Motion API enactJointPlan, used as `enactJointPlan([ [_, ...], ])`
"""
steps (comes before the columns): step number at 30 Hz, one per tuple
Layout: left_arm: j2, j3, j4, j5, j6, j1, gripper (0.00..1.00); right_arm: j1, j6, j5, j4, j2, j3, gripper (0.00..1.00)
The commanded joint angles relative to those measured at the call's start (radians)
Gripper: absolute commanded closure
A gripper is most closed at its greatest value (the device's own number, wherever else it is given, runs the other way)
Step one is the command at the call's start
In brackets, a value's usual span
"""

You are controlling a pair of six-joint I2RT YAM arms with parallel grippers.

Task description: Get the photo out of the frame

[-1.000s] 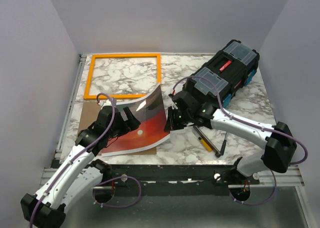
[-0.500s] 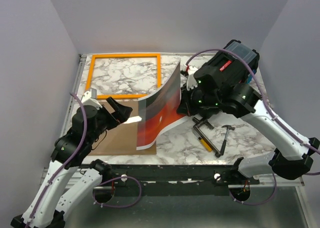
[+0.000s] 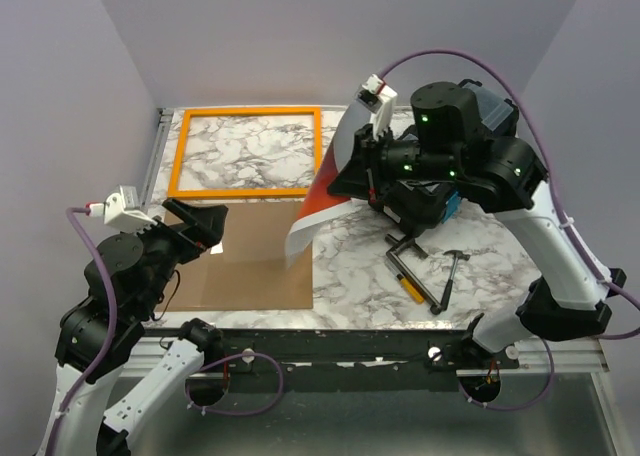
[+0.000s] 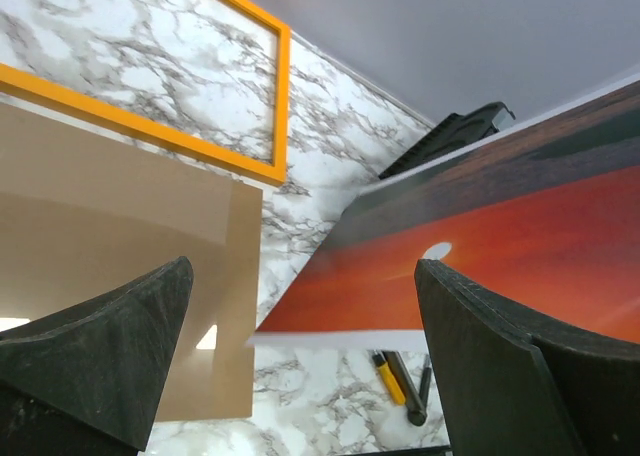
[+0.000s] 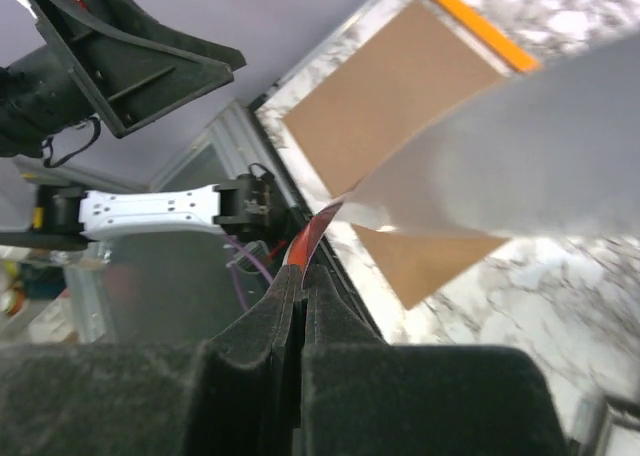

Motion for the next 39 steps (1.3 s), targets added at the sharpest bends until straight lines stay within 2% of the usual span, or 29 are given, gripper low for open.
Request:
enactJointPlan([
  [1,-0.034,0.081,-0.088,-0.116,0.060,0.004,0.04,-0.002,0.051,-0.171,0.138,0.097,0.008,1.00],
  [8,-0.094,0.231,-0.154,-0.253,0.145,0.004,0.03,0.032,0.179,-0.269,0.472,0.248,0.050,1.00],
  [12,-0.120,0.304,-0.162,-0.267,0.185,0.004,0.03,0.057,0.270,-0.285,0.636,0.341,0.122,1.00],
  [19,-0.133,0.441,-0.156,-0.312,0.243,0.004,0.03,0.063,0.417,-0.300,0.880,0.345,0.111,1.00],
  [21,-0.144,0.434,-0.146,-0.331,0.252,0.004,0.03,0.063,0.453,-0.304,0.954,0.317,0.025,1.00],
  [26,-0.161,0.395,-0.144,-0.331,0.229,0.003,0.03,0.063,0.591,-0.207,1.331,0.142,-0.511,1.00],
  [32,-0.165,0.337,-0.163,-0.302,0.188,0.000,0.03,0.064,0.681,-0.124,1.553,0.106,-0.997,1.00],
  [35,-0.163,0.299,-0.160,-0.279,0.165,0.000,0.03,0.064,0.720,-0.135,1.639,0.140,-1.141,1.00],
  [39,-0.158,0.238,-0.139,-0.236,0.138,0.000,0.04,0.064,0.738,-0.064,1.739,0.169,-1.308,1.00],
])
